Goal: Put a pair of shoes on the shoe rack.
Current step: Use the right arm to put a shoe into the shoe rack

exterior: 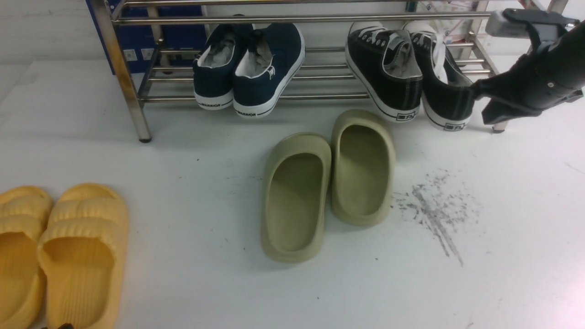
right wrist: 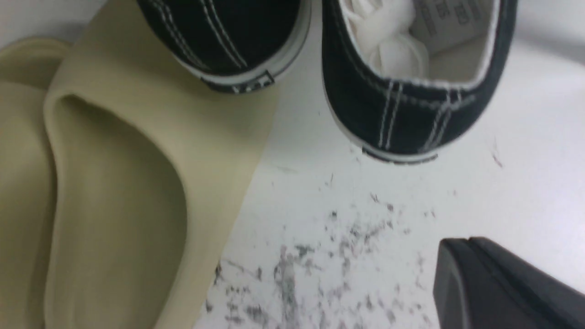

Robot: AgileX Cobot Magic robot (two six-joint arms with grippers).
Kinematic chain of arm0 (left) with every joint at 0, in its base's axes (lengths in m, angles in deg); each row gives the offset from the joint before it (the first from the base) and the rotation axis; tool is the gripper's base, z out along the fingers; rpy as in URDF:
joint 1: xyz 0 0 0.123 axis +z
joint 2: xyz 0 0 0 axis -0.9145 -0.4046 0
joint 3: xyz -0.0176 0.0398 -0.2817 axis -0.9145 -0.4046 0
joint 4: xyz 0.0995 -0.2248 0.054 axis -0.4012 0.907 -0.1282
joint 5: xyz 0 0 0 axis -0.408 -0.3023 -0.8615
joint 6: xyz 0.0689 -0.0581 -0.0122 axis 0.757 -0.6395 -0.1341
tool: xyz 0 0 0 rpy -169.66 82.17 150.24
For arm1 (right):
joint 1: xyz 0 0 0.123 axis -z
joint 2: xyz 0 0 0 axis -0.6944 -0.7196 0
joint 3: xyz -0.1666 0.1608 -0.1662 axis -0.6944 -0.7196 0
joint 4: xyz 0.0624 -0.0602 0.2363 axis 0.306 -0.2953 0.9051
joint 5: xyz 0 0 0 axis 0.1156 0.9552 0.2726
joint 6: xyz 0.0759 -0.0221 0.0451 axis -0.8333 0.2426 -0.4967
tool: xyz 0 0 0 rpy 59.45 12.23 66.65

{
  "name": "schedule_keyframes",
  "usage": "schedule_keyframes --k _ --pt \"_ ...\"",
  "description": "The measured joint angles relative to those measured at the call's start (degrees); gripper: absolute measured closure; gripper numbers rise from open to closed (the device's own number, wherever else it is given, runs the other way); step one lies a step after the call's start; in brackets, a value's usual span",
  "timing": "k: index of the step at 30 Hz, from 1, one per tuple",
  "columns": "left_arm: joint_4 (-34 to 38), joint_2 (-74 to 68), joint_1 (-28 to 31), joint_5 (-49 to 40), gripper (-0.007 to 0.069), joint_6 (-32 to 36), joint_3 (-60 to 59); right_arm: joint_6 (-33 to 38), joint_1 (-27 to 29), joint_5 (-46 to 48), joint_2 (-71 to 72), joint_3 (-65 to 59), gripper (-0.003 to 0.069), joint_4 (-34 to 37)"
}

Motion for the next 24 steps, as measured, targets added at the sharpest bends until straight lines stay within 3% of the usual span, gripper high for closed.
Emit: schedule_keyframes --k 9,16,24 --pt "0.0 0.0 0.0 0.0 0.0386 0.0 0.0 5.9 0.0 -10.6 -4.3 -0.1 0.0662 10.8" --pt "0.0 0.0 0.0 0.0 0.0386 0.0 0.0 18.2 0.1 -14.2 -5.1 -0.1 0.0662 23.5" --pt "0.0 0.0 0.0 0.0 0.0386 0.0 0.0 21.0 0.1 -14.6 -5.3 -0.1 0.0662 26.4"
